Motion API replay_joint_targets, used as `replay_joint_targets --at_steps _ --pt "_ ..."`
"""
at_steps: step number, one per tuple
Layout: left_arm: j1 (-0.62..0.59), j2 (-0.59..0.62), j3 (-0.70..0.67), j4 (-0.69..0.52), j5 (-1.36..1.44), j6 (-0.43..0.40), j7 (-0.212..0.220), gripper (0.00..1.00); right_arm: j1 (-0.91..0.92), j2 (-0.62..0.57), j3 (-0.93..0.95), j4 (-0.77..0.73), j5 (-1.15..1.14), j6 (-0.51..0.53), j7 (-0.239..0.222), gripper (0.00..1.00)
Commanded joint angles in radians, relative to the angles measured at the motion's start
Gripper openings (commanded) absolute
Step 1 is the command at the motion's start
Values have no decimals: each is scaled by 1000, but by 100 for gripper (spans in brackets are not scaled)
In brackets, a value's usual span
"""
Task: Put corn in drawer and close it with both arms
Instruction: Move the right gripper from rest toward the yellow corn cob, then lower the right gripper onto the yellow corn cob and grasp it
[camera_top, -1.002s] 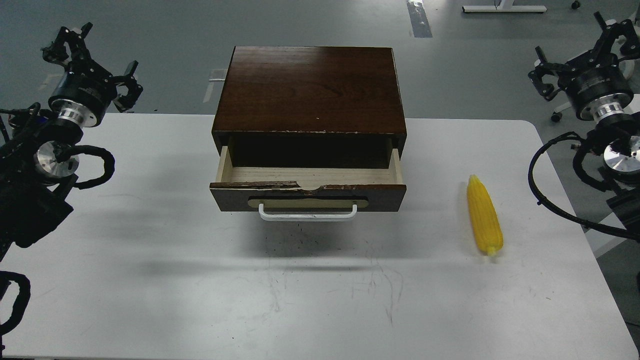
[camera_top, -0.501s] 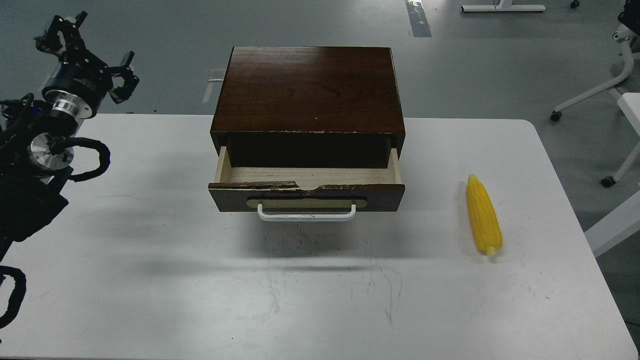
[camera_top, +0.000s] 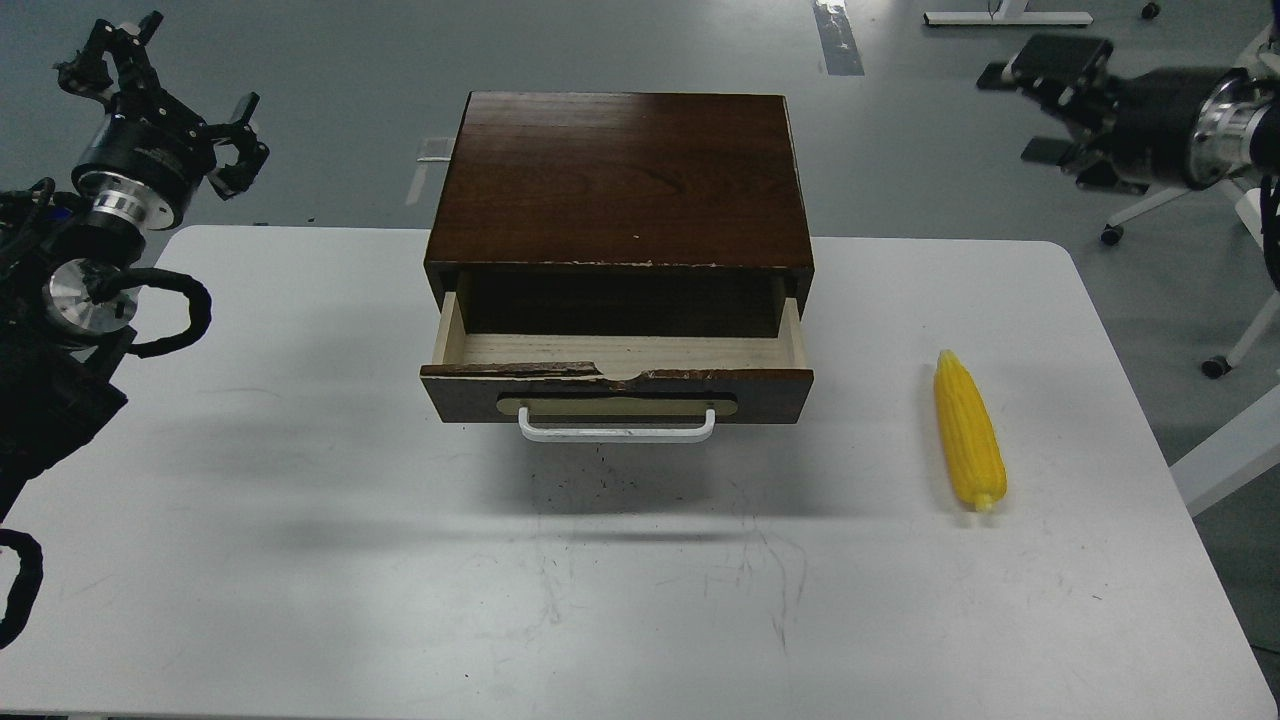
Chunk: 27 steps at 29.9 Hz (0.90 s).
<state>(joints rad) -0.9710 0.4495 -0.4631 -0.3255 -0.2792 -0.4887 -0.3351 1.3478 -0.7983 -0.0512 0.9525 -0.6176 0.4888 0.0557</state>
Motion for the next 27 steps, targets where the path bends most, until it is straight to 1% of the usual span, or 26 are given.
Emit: replay_joint_targets --at_steps 1,5,7,8,9,12,19,24,26,27 --pt "0 1 1 0 0 0 -2 98 -39 14 -62 11 -45 0 -11 100" --pt "1 5 1 0 -3 0 -9 98 -67 51 -93 18 -132 -3 -17 100" --pt "3 6 1 0 -5 0 -10 98 -134 82 -116 46 -200 -51 -19 100" --pt "3 6 1 0 -5 0 -12 98 -148 83 -119 49 -212 -59 -22 100" --pt "5 6 1 0 -5 0 -12 98 -162 87 -122 51 -229 -65 -37 100" --pt "5 8 1 0 -5 0 -12 98 -174 90 -124 51 -260 -65 -63 100" --pt "9 26 1 0 -3 0 -12 98 -234 93 -125 57 -347 -82 -69 100" --pt "15 29 0 0 -5 0 -12 98 -265 93 -127 45 -361 -99 -69 100" --pt "17 29 0 0 -5 0 -12 98 -271 93 -127 43 -361 -102 -69 98" --pt "17 29 0 0 -5 0 -12 98 -274 93 -127 42 -361 -101 -69 95"
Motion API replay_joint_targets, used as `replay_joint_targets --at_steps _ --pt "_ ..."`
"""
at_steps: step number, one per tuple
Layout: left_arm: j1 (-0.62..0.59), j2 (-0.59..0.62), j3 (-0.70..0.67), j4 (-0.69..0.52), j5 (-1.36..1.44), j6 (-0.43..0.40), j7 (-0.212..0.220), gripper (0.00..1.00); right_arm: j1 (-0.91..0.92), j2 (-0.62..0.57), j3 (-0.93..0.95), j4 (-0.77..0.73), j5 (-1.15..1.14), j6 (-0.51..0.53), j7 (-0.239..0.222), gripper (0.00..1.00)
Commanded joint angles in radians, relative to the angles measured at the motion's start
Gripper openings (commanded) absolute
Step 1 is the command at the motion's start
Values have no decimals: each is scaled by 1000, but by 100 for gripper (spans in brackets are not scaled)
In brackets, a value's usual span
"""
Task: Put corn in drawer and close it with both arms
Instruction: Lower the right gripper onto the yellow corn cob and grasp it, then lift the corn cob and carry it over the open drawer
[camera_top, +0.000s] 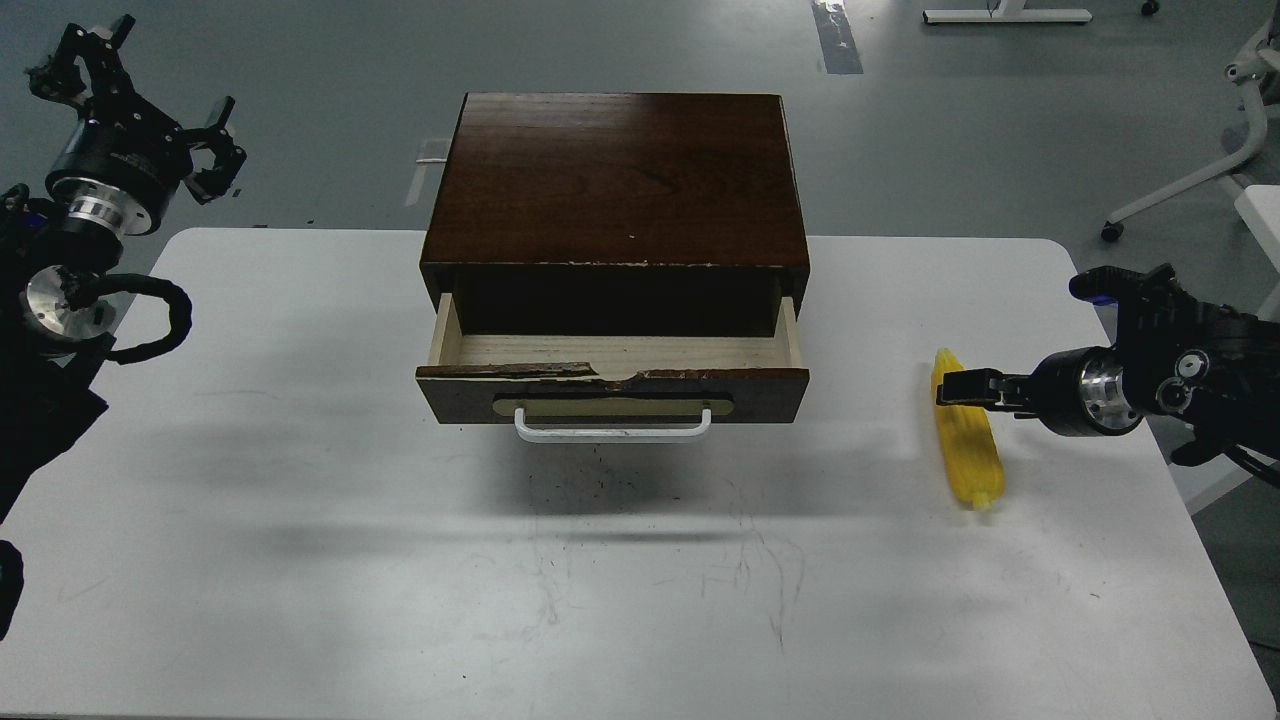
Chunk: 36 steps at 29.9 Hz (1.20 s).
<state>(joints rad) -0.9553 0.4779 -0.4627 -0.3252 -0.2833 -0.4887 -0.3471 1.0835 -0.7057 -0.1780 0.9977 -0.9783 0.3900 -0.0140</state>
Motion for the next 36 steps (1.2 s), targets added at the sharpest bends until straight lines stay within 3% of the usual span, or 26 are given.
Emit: replay_joint_targets --at_steps 1,8,14,16,18,21,26,31,36 --pt "1 1 -1 0 -1 0 0 98 -13 2 0 -4 0 -2 0 93" --pt "1 1 -1 0 -1 0 0 98 -24 28 0 -2 1 -2 0 74" --pt "16 -1 1 0 4 0 0 98 -28 40 -1 -1 -2 -3 0 65" --pt "16 -1 1 0 4 0 0 98 -34 51 -2 -1 -2 -3 2 54" --pt "16 2 1 0 4 0 0 98 -45 58 -3 -2 -3 -3 0 33" --pt "16 13 1 0 4 0 0 98 -40 51 -5 -1 -16 -3 3 16" --pt "16 16 1 0 4 0 0 98 1 8 -6 1 -17 -3 16 0" --pt "16 28 1 0 6 0 0 98 134 -55 5 12 -16 -3 26 0" --pt "18 31 15 0 9 0 7 98 340 -112 -3 134 -91 -5 60 0"
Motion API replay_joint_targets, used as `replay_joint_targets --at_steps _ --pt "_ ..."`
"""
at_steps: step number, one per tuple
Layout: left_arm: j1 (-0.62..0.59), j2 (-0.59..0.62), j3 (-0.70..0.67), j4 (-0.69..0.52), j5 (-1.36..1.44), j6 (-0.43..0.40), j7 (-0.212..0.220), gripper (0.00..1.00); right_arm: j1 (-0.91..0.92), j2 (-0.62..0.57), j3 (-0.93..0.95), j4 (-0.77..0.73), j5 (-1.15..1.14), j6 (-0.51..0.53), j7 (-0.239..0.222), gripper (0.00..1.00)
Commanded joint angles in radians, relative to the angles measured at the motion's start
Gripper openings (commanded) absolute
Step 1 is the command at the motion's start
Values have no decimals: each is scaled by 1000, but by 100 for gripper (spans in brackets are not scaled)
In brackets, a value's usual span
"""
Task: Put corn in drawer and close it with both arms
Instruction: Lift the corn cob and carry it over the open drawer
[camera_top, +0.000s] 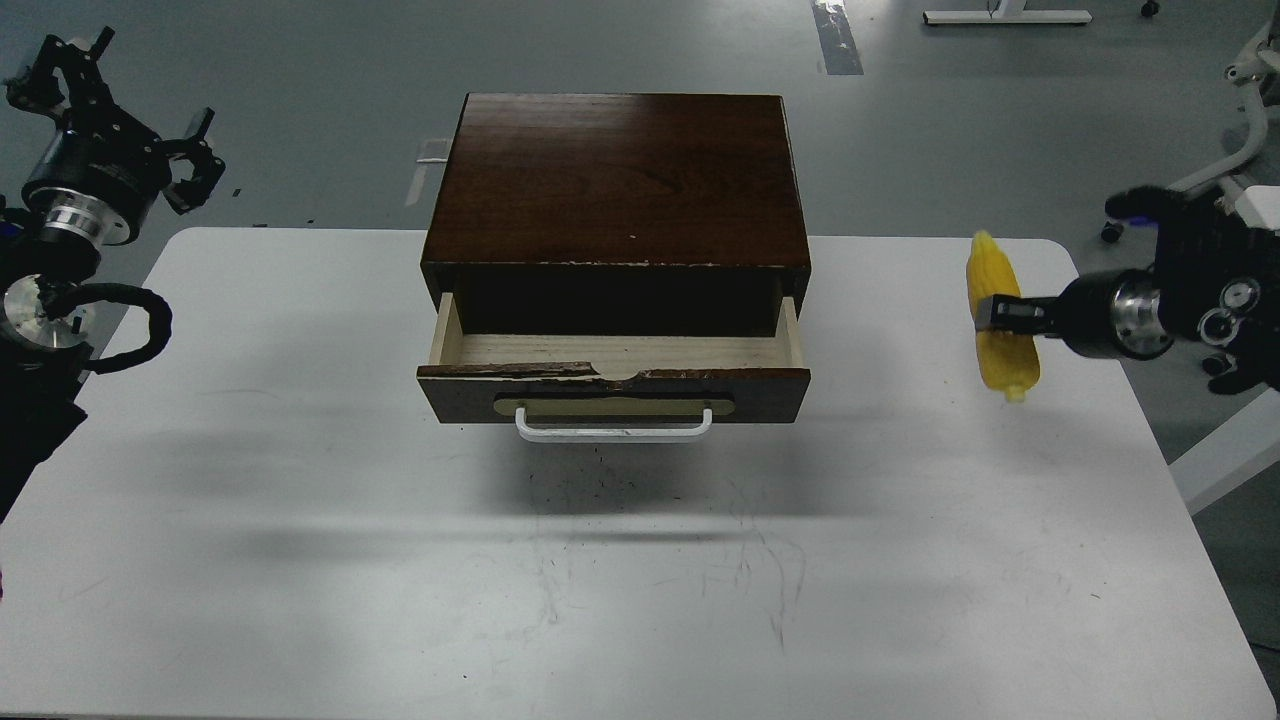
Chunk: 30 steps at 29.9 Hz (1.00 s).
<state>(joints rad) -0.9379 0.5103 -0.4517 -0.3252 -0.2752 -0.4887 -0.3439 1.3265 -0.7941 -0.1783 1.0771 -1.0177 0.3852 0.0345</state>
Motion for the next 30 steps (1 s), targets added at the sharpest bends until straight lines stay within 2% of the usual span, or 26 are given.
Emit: replay_joint_targets --at_steps 1,6,10,16,18,23,27,30 --pt "1 -1 4 0 1 0 3 98 153 -25 2 81 -109 0 15 0" --pt "-1 -4 4 0 1 0 2 98 313 6 6 110 -225 0 56 0" --pt "-1 -4 4 0 1 0 6 98 365 139 5 142 -265 0 62 0" --pt "-1 4 4 1 2 0 11 98 427 294 0 162 -424 0 117 0" --pt "-1 4 4 3 2 0 11 98 468 415 -6 169 -508 1 136 0" --pt "-2 5 4 3 2 0 11 98 507 519 -49 172 -692 0 168 0" --pt "-1 20 4 3 2 0 10 98 507 614 -101 170 -766 0 173 0" --pt "1 28 4 3 2 0 10 98 493 642 -141 170 -838 -3 173 0"
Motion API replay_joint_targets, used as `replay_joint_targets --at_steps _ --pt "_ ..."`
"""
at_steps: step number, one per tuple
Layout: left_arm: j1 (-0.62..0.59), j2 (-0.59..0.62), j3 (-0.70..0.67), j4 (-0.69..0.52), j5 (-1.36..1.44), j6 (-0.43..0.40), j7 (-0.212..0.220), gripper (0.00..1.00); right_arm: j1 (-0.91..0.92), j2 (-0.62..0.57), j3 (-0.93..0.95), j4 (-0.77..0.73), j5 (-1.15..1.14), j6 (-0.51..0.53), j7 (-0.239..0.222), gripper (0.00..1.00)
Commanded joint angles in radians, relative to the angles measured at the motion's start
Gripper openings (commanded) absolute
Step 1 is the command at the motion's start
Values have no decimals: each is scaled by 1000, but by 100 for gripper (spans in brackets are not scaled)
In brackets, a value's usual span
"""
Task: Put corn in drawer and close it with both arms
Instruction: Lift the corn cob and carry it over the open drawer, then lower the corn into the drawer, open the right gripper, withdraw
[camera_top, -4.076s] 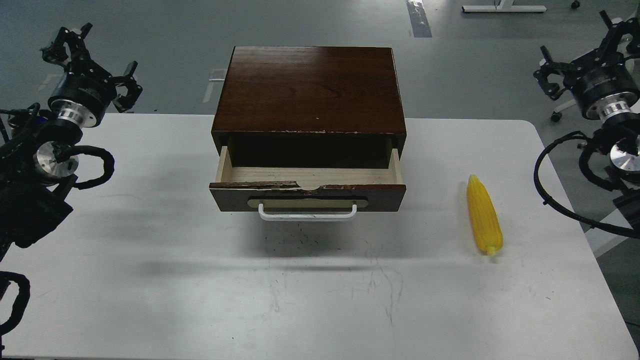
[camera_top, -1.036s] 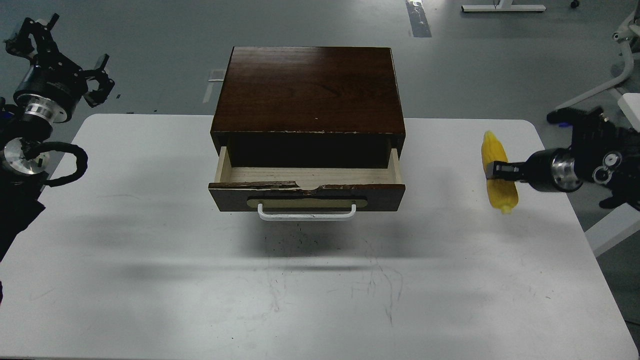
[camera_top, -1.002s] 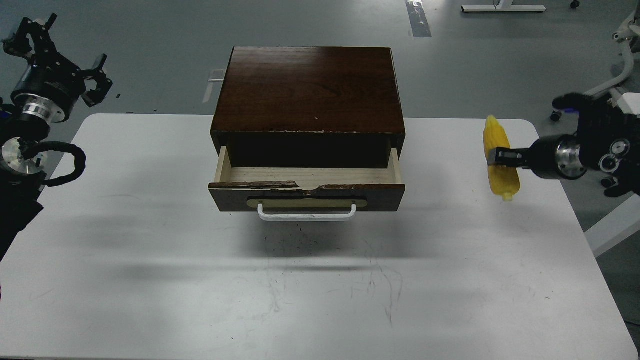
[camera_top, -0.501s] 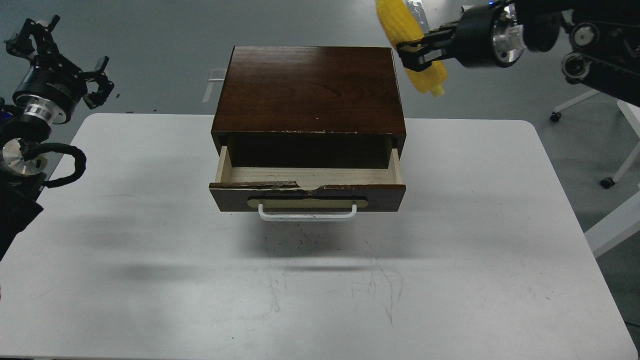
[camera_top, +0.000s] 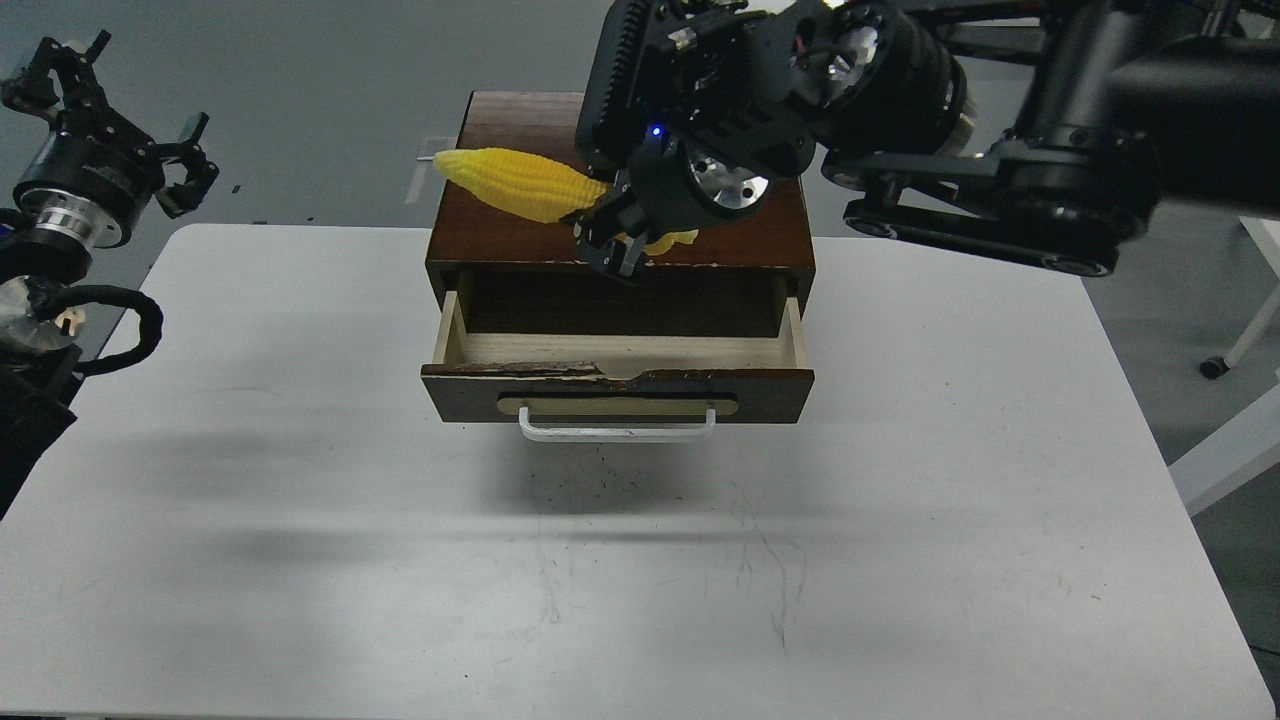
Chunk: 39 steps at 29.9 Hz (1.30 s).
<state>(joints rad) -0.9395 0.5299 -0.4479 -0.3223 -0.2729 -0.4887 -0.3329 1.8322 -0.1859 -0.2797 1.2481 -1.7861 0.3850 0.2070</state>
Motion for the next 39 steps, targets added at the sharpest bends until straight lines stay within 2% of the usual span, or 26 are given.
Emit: replay_joint_targets --at_steps 1,7,15,17,18,19,20,24,27,31,39 --pt "2 10 0 0 0 0 -2 98 -14 37 -48 1 -91 -5 2 0" --pt "2 15 1 0 0 0 -2 98 -28 45 -85 7 -153 -5 2 0" --pt "5 16 1 5 -2 0 -3 98 -70 33 -88 14 -150 -5 0 13" --pt "5 19 1 5 0 0 -3 98 -74 33 -88 14 -150 -5 0 20" --pt "7 22 1 5 0 0 -3 98 -76 33 -87 14 -150 -5 0 26" --pt "8 30 1 5 0 0 -3 98 -80 33 -87 14 -147 -6 0 39" --pt "8 31 1 3 0 0 -3 98 -82 31 -87 14 -147 -6 0 42" --pt "8 35 1 3 0 0 0 98 -88 28 -88 13 -147 -23 0 44" --pt "10 35 3 5 0 0 0 98 -91 26 -88 13 -147 -23 0 51" --pt "18 35 3 8 0 0 0 98 -87 22 -87 10 -142 -23 0 55" --pt "14 36 3 8 1 0 -2 98 -73 -27 -67 7 -133 -28 2 58"
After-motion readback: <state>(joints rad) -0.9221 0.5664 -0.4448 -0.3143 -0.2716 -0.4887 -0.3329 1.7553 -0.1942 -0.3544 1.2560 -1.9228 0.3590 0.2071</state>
